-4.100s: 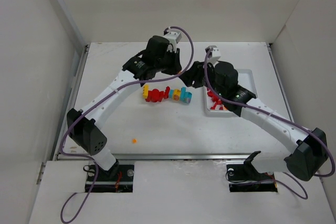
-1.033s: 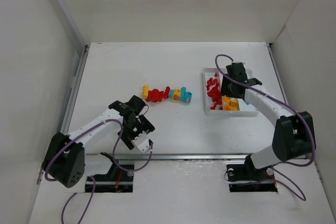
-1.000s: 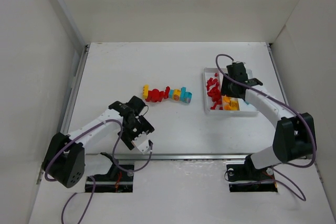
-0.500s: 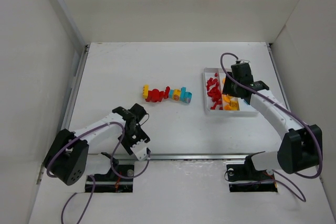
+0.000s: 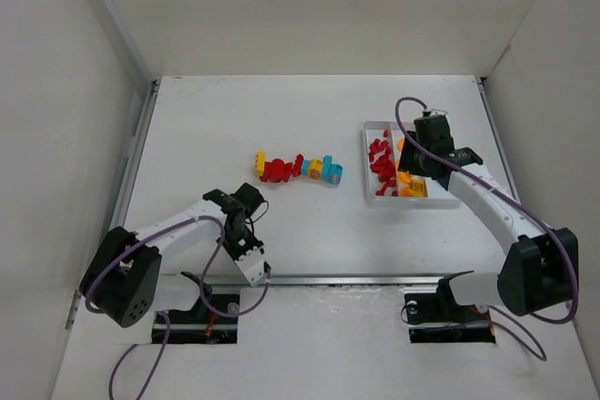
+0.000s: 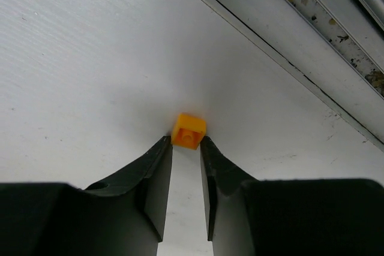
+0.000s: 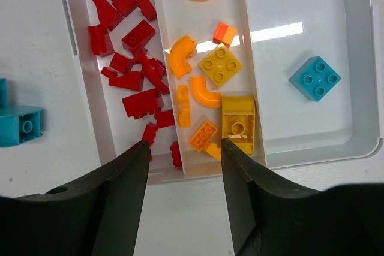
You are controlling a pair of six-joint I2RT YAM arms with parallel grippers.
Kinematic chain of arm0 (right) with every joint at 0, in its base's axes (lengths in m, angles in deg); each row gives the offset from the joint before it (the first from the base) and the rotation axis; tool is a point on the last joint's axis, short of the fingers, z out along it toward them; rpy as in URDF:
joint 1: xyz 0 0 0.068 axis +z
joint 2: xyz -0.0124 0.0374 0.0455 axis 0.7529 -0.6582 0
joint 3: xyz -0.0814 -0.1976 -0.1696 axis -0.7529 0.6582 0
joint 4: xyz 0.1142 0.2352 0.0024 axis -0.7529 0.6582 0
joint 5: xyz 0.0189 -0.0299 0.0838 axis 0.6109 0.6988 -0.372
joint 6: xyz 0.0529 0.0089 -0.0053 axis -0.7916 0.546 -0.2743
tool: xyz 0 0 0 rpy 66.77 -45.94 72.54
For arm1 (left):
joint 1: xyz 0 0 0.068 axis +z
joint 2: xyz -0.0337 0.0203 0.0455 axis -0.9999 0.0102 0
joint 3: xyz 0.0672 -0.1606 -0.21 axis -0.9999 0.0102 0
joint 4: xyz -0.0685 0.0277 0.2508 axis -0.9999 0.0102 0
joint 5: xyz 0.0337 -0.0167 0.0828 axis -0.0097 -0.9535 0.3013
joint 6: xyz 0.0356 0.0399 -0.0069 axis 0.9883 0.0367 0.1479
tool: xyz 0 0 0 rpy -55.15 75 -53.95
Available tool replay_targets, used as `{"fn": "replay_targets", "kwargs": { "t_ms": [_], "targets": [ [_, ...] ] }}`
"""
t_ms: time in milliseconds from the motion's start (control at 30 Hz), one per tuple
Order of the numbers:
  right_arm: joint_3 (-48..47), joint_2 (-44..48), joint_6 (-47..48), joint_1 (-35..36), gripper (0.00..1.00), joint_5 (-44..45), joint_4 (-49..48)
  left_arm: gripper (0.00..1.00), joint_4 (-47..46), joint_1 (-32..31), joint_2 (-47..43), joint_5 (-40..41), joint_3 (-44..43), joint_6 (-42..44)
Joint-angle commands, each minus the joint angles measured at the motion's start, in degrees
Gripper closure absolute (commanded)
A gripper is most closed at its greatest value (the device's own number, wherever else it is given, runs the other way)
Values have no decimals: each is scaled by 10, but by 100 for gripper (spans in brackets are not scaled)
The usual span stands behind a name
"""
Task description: Sort the legos into containers by color
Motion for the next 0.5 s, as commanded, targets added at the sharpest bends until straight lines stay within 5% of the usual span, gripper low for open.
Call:
{"fn": "replay_targets", "kwargs": {
  "t_ms": [0, 133, 167, 200, 267, 400, 467],
  "targets": [
    [-6, 17, -4, -4, 43, 1, -4, 79, -2, -3, 7, -23, 32, 197],
    [-11, 11, -4, -4, 43, 1, -4, 82, 5, -3, -5, -34, 37, 197],
    [-11, 11, -4, -4, 43, 1, -4, 75, 5, -3, -10, -34, 38, 197],
    [-11, 11, -4, -4, 43, 1, -4, 45, 5, -3, -19, -34, 38, 202],
    [-11, 11, -4, -4, 43, 1, -4, 33, 5, -3, -31, -34, 43, 208],
    [-11, 11, -4, -4, 43, 1, -4, 33, -1, -3, -54, -34, 56, 259],
    [-11, 11, -4, -4, 43, 1, -4, 41, -1, -3, -61, -28, 61, 280]
  ]
}}
